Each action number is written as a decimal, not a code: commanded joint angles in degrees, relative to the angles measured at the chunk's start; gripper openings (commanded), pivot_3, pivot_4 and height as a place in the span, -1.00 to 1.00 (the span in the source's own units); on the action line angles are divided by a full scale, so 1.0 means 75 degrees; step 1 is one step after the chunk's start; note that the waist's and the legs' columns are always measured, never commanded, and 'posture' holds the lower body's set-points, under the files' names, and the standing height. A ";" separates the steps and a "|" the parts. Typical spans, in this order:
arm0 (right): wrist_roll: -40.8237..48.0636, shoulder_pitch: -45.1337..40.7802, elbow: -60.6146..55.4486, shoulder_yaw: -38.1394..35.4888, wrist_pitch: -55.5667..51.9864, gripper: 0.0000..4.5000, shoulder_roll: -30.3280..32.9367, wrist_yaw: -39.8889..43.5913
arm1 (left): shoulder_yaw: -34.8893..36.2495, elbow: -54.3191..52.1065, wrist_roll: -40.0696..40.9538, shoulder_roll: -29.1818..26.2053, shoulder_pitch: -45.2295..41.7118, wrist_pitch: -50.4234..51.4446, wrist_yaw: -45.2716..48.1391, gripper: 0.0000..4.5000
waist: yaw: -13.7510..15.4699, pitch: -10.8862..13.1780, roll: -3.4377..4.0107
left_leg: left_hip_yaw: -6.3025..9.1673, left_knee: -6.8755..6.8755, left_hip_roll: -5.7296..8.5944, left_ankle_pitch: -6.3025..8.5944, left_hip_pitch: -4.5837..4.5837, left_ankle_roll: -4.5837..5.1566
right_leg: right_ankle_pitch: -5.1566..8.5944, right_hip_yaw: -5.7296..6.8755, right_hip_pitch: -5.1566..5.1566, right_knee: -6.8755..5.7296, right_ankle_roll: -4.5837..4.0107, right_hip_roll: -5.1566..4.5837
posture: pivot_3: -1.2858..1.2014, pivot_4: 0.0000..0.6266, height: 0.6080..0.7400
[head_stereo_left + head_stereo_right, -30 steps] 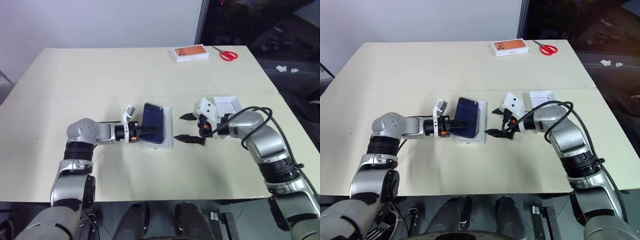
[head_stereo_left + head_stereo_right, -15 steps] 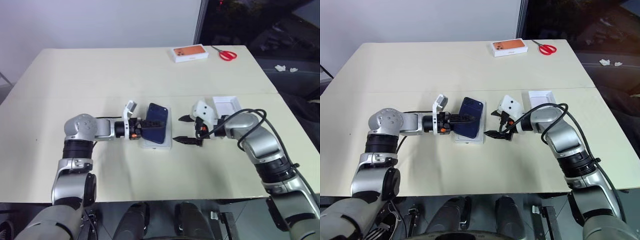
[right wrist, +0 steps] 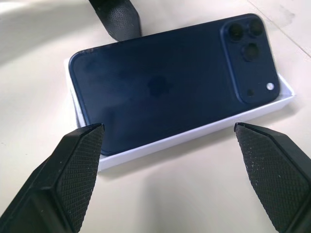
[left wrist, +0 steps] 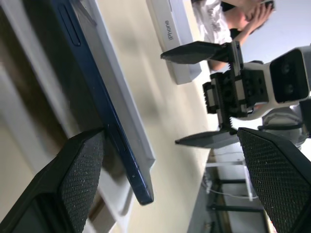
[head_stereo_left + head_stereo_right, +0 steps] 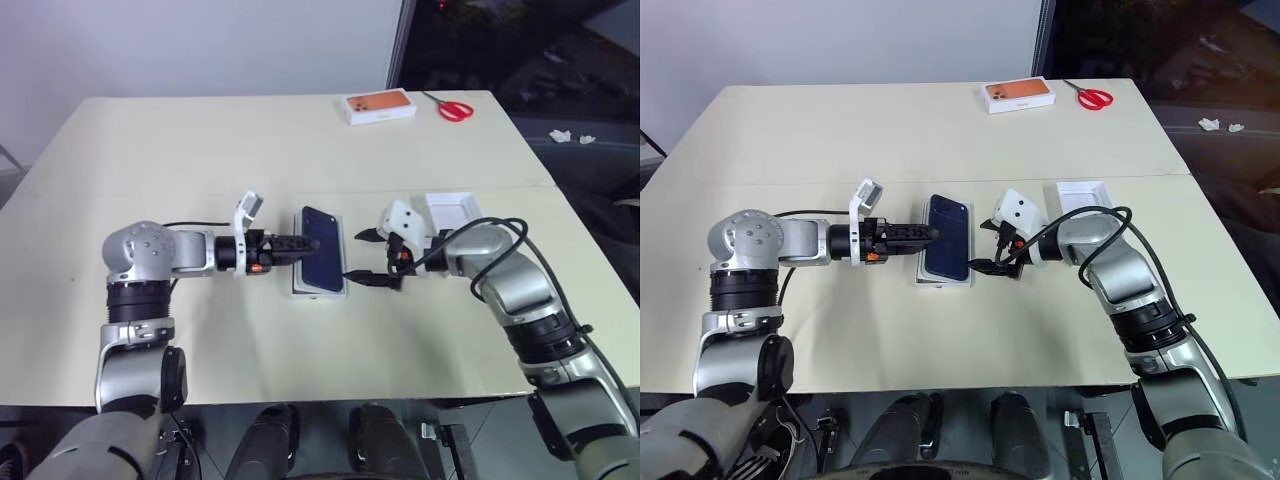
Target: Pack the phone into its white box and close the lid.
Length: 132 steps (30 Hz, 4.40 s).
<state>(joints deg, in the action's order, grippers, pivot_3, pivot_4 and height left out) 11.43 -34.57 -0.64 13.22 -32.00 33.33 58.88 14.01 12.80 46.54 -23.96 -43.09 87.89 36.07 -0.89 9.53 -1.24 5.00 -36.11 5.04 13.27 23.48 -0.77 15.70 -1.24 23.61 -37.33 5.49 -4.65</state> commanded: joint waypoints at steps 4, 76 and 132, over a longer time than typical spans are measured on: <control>-0.0020 -0.0292 0.0070 -0.0025 0.0199 1.00 -0.0075 0.0014 | -0.0083 -0.0626 -0.0014 -0.0564 0.0154 -0.0358 0.0142 1.00 | 0.0024 0.0000 0.0001 | -0.0001 -0.0002 0.0003 0.0000 0.0000 0.0000 | 0.0000 -0.0001 -0.0004 0.0002 0.0000 -0.0004 | 0.03 -0.52 1.00; -0.0623 -0.0540 0.0686 -0.1530 -0.1295 1.00 0.1570 -0.0739 | -0.2267 0.0845 -0.4196 0.0408 0.0345 -0.7917 0.1912 0.73 | 0.0025 0.0011 0.0033 | 0.0000 -0.0063 0.0007 0.0048 0.0003 0.0081 | -0.0001 0.0008 -0.0034 -0.0001 0.0004 -0.0006 | 0.03 -0.52 1.00; 0.2792 -0.3046 -0.0404 -0.5606 -0.8007 -0.99 -0.3025 -0.4742 | -0.0857 -0.2844 -0.1695 -0.0835 0.3351 -0.8623 0.2391 0.97 | -0.0010 0.0020 0.0054 | -0.0015 -0.0004 -0.0005 0.0037 0.0000 0.0070 | -0.0001 -0.0010 -0.0001 -0.0001 -0.0001 0.0002 | 0.03 -0.52 1.00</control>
<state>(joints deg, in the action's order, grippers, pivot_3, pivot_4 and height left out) 24.46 -56.66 -1.79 -24.63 -90.83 13.05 22.80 5.30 -7.52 32.02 -29.71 -16.51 22.72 54.61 -0.96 9.68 -0.83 4.89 -36.15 5.01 13.55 23.48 -0.24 15.69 -1.31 23.60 -37.34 5.48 -4.64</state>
